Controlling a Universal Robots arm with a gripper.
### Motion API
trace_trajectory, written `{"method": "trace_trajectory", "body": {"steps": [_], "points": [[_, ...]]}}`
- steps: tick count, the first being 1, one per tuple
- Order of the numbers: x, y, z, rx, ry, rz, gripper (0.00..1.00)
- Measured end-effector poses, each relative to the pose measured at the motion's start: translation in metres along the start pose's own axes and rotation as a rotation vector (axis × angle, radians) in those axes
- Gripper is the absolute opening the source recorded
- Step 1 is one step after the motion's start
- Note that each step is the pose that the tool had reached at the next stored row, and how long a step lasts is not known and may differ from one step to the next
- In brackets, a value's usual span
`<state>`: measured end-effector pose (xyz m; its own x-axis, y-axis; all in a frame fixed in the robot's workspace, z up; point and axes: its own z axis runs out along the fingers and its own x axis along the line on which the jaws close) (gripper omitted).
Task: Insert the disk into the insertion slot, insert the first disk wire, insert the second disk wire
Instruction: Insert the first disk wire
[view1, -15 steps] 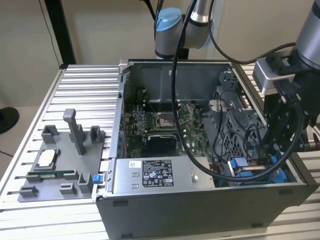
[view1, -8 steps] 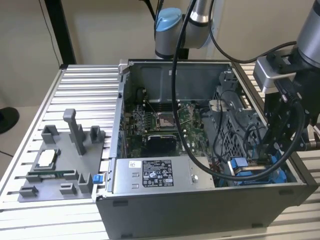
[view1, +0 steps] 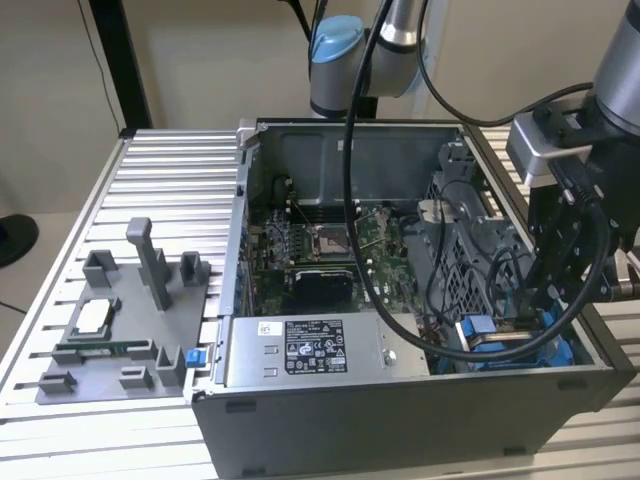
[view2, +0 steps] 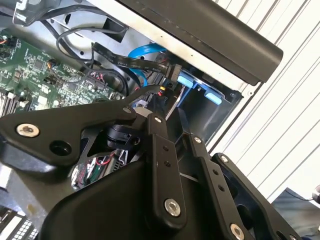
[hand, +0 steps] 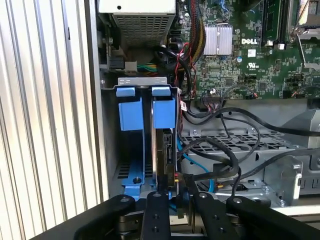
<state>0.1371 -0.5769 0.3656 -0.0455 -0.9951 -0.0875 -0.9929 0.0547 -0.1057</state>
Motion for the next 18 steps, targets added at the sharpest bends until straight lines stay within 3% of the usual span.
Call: {"method": "trace_trajectory", "body": {"steps": [3,10,16,18], "points": [[0.0000,-0.0021,0.0002,-0.0024,0.0001,0.000,0.00],[-0.0014,-0.0296,0.0033,-0.0514,0.0028,0.004,0.00],[-0.0023,-0.0496,0.0055,-0.1039,0.0057,0.009,0.00],[-0.0023,-0.0515,0.0057,-0.1079,0.0060,0.009,0.00]]}}
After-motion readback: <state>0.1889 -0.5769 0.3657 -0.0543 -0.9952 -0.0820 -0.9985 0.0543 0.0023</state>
